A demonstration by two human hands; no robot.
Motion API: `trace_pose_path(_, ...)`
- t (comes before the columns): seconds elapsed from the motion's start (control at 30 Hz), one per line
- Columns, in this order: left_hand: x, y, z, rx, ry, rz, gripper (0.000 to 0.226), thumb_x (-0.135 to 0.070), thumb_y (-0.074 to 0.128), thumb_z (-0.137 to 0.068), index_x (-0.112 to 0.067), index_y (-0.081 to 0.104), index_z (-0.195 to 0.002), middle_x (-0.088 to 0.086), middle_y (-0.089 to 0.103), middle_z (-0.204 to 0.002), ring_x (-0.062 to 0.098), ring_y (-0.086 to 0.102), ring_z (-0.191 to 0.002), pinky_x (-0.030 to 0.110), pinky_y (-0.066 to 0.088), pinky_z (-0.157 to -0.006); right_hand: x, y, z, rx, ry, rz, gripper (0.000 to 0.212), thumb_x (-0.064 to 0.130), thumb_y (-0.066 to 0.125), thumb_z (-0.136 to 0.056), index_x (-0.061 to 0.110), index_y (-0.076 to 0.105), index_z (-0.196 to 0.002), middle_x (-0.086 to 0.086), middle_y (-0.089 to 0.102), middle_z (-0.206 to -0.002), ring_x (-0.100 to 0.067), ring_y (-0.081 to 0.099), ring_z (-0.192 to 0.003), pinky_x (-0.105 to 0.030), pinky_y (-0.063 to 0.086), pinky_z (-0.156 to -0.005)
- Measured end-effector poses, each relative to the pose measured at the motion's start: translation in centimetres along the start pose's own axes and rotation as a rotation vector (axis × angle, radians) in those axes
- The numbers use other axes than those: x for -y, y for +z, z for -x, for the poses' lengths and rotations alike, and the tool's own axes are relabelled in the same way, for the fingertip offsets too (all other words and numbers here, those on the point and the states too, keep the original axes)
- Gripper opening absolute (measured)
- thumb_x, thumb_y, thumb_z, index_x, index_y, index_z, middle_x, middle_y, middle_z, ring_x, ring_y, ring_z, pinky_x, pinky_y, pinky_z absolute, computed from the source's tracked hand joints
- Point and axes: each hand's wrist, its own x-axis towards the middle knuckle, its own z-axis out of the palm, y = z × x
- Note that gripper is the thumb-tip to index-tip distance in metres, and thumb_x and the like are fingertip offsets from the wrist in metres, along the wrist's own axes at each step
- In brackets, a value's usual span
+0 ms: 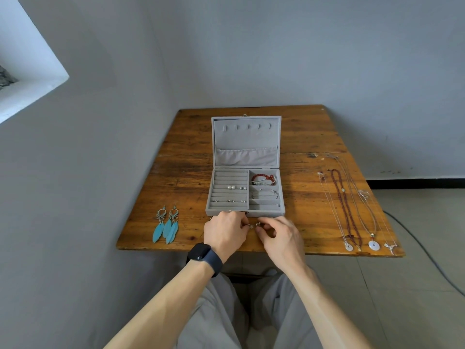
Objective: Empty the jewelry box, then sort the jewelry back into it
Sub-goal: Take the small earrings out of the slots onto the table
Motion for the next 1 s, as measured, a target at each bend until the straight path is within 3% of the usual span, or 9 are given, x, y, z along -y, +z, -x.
trace_pose_path(0.37, -0.2, 0.1, -0.1, -0.014, 0.032, 0.012, 0.021, -0.041, 0.055, -0.097, -0.035, 0.068, -0.113, -0.008, 0.071, -0.102, 0.018, 0.067, -0.092, 0.034, 0.058, -0.075, 0.0, -0.4, 0.1, 0.018, 0.011, -0.018, 0.031, 0.033, 0.075, -0.087, 0.027, 0.073, -0.117, 0.017, 0.059, -0.093, -0.004, 0.055, -0.085, -0.010, 0.037, -0.067)
trace_pose_path(0.8, 1.1, -2.5, 0.6, -0.085, 0.127, -0.018, 0.027, -0.039, 0.050, -0.099, -0.036, 0.064, -0.122, -0.012, 0.068, -0.104, 0.016, 0.066, -0.093, 0.028, 0.054, -0.069, 0.1, -1.9, 0.7, 0.068, -0.035, -0.088, 0.028, 0.025, 0.076, -0.086, 0.025, 0.073, -0.114, 0.015, 0.062, -0.098, 0.007, 0.056, -0.083, -0.001, 0.040, -0.069)
trace_pose_path(0.93, 3.4, -4.8, -0.3, -0.159, 0.155, -0.069, 0.027, -0.038, 0.048, -0.101, -0.036, 0.062, -0.124, -0.010, 0.066, -0.109, 0.013, 0.066, -0.090, 0.019, 0.037, -0.054, -0.2, -2.9, 1.3, 0.107, -0.076, -0.052, 0.026, 0.025, 0.073, -0.089, 0.027, 0.072, -0.115, 0.019, 0.060, -0.103, 0.006, 0.058, -0.087, -0.002, 0.039, -0.072)
trace_pose_path(1.0, 4.5, -5.8, -1.2, -0.183, 0.134, -0.062, 0.026, -0.036, 0.049, -0.101, -0.035, 0.062, -0.124, -0.011, 0.065, -0.111, 0.012, 0.066, -0.090, 0.020, 0.035, -0.055, 0.0, -3.4, 1.0, 0.107, -0.105, -0.044, 0.025, 0.027, 0.071, -0.089, 0.029, 0.072, -0.115, 0.021, 0.059, -0.105, 0.004, 0.059, -0.091, -0.007, 0.044, -0.075)
